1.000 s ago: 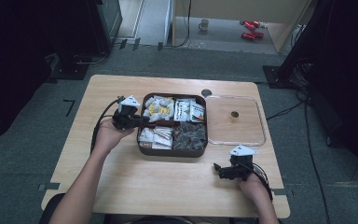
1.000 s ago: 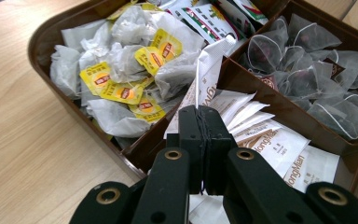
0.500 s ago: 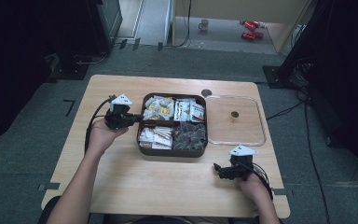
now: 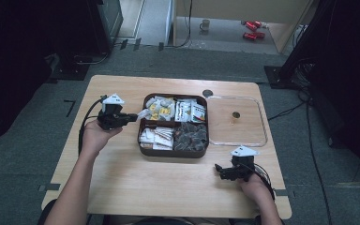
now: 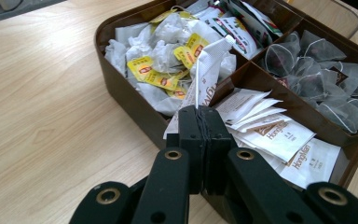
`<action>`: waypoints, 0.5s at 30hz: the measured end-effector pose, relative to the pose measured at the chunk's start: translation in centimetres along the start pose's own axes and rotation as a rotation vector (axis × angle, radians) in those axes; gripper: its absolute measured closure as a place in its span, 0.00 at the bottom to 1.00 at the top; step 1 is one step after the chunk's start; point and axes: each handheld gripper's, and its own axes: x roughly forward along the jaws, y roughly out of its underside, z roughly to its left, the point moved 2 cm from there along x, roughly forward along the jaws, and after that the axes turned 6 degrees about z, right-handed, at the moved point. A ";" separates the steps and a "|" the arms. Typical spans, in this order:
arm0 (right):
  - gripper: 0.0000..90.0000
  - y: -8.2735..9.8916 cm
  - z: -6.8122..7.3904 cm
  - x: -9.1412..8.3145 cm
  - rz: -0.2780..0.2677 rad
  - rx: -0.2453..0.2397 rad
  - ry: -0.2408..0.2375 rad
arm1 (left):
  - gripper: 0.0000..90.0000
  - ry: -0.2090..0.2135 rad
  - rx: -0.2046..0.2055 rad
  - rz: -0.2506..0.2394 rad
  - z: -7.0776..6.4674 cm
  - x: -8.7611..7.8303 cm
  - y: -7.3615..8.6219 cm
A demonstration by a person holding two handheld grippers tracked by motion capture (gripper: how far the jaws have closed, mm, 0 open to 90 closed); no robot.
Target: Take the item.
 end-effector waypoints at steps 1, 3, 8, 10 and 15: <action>0.00 0.0 0.0 0.0 0.000 0.000 0.000 | 0.99 -0.002 -0.004 0.000 0.1 -0.1 0.1; 0.00 0.0 0.0 0.0 0.000 0.000 0.000 | 0.99 -0.005 -0.013 -0.004 0.4 -0.3 0.2; 0.00 0.0 0.0 0.0 0.000 0.000 0.000 | 0.99 -0.015 -0.034 -0.006 1.0 -0.6 0.8; 0.00 0.0 0.0 0.0 0.000 0.000 0.000 | 0.99 -0.018 -0.041 -0.003 1.3 -0.7 1.0; 0.00 0.0 0.0 0.0 0.000 -0.004 -0.003 | 0.99 -0.030 -0.063 0.017 2.0 -0.6 1.7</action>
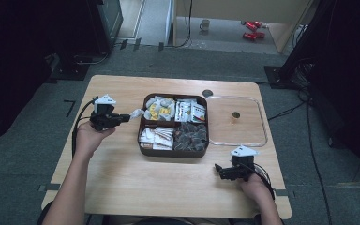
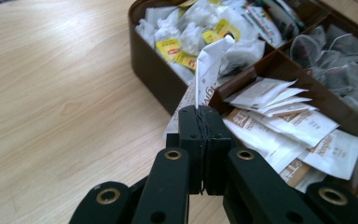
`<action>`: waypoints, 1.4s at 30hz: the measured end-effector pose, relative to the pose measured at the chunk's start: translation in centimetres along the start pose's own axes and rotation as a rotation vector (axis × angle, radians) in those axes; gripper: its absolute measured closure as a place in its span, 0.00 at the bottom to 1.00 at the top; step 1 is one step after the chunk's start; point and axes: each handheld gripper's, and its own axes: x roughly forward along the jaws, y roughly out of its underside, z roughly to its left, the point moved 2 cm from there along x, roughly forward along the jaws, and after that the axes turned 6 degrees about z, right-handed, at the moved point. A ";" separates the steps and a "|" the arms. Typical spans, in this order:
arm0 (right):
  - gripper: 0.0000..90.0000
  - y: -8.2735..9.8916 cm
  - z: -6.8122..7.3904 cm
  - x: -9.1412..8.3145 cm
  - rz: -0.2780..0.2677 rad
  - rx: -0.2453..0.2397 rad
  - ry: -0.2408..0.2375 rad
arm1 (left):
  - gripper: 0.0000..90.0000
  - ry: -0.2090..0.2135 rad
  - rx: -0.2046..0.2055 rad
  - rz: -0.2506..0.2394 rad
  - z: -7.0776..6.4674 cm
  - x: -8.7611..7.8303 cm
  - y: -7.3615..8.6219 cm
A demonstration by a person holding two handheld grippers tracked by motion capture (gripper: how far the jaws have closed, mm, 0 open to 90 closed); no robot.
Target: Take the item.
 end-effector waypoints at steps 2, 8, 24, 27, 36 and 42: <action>0.00 0.0 0.0 0.0 0.000 0.000 0.000 | 0.99 -0.001 -0.008 0.006 0.3 0.1 0.2; 0.00 0.0 0.0 0.0 0.000 -0.002 -0.001 | 0.99 -0.008 -0.033 0.027 1.2 0.6 1.0; 0.00 0.0 0.0 0.0 -0.001 0.000 -0.001 | 0.99 -0.029 -0.075 0.096 2.9 2.5 2.6; 0.00 0.0 0.0 0.0 -0.001 0.000 0.000 | 0.99 -0.030 -0.082 0.113 3.1 3.0 2.9; 0.00 0.0 0.0 0.0 0.000 0.000 0.000 | 0.98 -0.028 -0.100 0.136 3.5 4.2 3.4; 0.00 0.0 0.0 0.0 0.000 0.000 -0.001 | 0.95 -0.026 -0.112 0.134 3.7 4.4 3.5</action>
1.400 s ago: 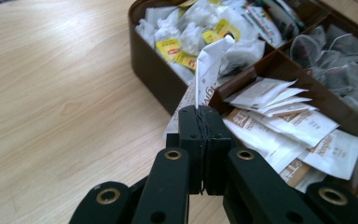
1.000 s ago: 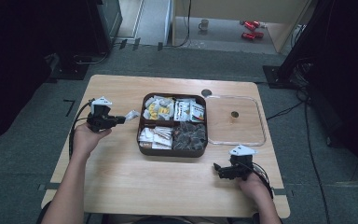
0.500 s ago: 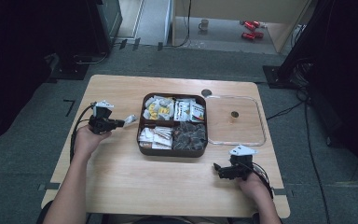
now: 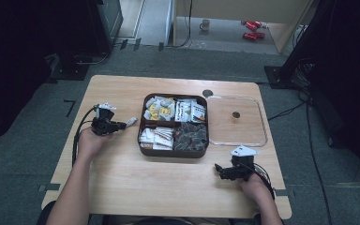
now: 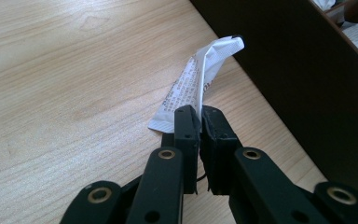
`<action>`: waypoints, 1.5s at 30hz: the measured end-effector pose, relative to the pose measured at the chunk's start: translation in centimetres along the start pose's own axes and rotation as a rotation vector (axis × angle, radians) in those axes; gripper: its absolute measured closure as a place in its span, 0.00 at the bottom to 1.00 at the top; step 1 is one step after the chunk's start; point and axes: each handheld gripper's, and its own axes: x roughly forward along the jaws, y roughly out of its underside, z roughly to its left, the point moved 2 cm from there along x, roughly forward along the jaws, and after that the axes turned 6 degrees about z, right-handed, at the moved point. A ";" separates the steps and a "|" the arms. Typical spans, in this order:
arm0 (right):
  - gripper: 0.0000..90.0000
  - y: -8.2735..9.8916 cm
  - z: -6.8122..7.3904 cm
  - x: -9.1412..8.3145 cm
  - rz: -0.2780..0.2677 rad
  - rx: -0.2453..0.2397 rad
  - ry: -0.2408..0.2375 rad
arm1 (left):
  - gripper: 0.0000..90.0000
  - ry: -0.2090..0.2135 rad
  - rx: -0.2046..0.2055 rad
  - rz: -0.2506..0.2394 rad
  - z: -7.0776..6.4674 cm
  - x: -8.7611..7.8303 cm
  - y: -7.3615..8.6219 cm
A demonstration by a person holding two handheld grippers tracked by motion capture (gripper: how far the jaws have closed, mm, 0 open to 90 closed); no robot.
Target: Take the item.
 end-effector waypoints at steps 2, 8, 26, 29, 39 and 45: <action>0.00 0.0 0.0 0.0 -0.001 -0.001 0.000 | 0.93 0.001 0.001 -0.005 0.0 0.0 0.0; 0.00 0.0 0.0 0.0 0.000 0.000 0.000 | 0.86 0.013 0.004 -0.009 -0.1 -0.3 0.1; 0.00 0.0 0.0 0.0 0.000 0.000 0.000 | 0.71 -0.041 0.009 -0.073 0.6 -2.5 0.9; 0.00 0.0 0.0 0.0 0.000 0.000 -0.001 | 0.69 -0.046 0.001 -0.087 1.0 -2.9 1.2; 0.00 0.0 0.0 0.0 0.000 0.000 0.000 | 0.63 -0.064 -0.016 -0.091 1.8 -3.2 2.3; 0.00 -0.1 0.0 0.0 0.001 -0.004 -0.003 | 0.60 -0.083 -0.020 -0.083 2.4 -3.2 3.0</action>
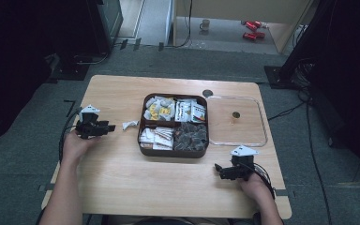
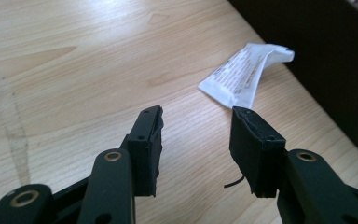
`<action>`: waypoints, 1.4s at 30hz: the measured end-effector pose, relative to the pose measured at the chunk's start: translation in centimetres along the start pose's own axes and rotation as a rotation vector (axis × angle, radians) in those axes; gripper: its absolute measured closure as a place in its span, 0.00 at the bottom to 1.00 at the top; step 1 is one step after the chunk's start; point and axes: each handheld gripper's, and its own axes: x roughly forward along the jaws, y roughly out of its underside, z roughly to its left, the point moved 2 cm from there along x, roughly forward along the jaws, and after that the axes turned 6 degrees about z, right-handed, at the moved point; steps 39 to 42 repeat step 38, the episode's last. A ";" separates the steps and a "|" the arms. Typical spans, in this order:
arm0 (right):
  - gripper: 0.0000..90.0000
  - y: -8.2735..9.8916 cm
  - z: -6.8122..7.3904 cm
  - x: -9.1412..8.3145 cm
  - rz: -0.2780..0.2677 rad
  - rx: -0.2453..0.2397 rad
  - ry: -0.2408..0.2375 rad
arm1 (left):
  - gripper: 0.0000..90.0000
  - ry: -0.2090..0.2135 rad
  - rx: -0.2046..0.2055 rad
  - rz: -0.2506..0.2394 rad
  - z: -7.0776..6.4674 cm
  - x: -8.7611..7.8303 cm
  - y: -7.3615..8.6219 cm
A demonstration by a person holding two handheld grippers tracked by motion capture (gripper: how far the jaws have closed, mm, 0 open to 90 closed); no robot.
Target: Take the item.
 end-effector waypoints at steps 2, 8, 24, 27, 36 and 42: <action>0.00 0.0 0.0 0.0 0.001 0.000 -0.002 | 0.59 -0.003 -0.004 0.005 0.2 0.0 0.2; 0.00 -0.1 0.0 0.1 0.000 -0.003 -0.003 | 0.57 -0.024 -0.006 0.018 0.7 0.1 0.8; 0.00 -0.1 0.0 0.1 -0.001 -0.004 -0.003 | 0.52 -0.069 0.003 0.040 1.9 0.3 2.0; 0.00 -0.1 0.0 0.1 -0.001 -0.004 -0.003 | 0.49 -0.083 0.009 0.021 2.2 0.3 2.3; 0.00 -0.1 0.0 0.1 -0.001 -0.004 -0.003 | 0.34 -0.139 0.035 -0.026 2.1 0.8 2.8; 0.00 -0.1 0.0 0.1 0.000 -0.004 -0.003 | 0.33 -0.149 0.045 -0.026 2.1 0.9 2.8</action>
